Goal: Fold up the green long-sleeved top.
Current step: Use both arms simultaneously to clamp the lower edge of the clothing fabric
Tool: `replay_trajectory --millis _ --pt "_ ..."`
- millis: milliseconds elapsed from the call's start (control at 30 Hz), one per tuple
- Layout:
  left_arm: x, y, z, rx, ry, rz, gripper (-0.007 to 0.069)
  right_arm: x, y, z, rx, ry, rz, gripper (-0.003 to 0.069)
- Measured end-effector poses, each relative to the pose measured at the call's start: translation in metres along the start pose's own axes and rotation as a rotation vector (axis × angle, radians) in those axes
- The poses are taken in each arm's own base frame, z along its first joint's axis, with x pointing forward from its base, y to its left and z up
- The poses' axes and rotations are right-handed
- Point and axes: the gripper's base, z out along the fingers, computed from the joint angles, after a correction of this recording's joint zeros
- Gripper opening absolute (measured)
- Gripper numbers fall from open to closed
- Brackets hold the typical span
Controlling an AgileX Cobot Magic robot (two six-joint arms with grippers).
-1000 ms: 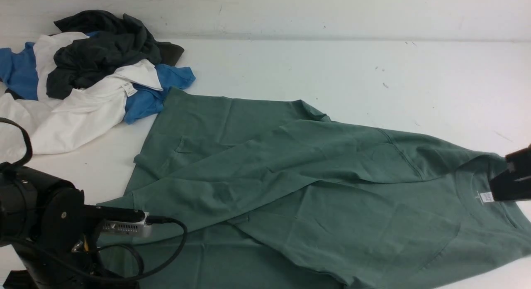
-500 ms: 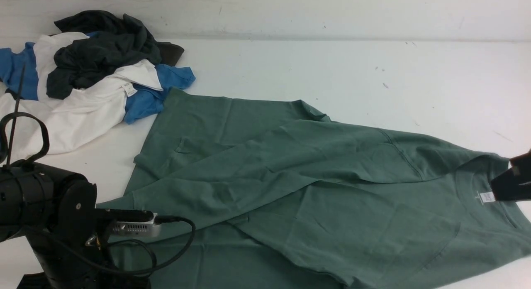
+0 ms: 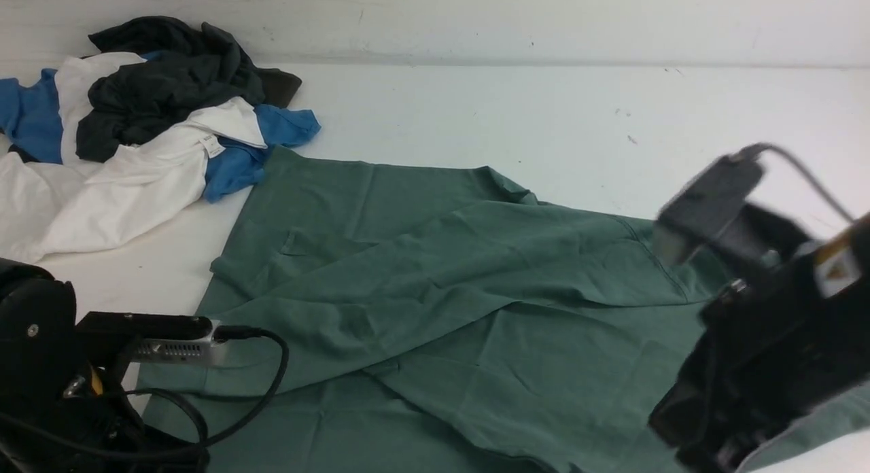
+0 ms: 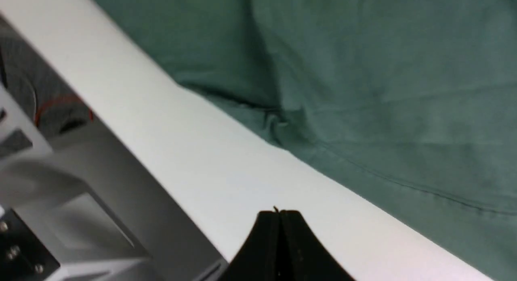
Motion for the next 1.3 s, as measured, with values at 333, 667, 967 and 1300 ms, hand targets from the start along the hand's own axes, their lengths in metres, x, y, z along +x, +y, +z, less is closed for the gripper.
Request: replay_trajectory --millis 333,667,967,1300 --pt "0.011 0.004 -0.013 -0.01 -0.009 0.007 0.0027 0.002 0.018 0.058 0.076 0.202 -0.076 0.0048" --pt "0.013 0.005 -0.017 0.004 -0.021 0.023 0.0028 0.014 0.011 0.111 0.1 0.118 -0.084 0.0399" --pt "0.005 0.028 -0.014 0.069 -0.015 -0.1 0.0028 0.011 0.005 0.148 0.11 0.169 -0.104 0.0549" --pt "0.003 0.027 -0.014 0.143 -0.029 -0.13 0.0028 0.012 0.0 0.162 0.14 0.219 -0.149 0.0306"
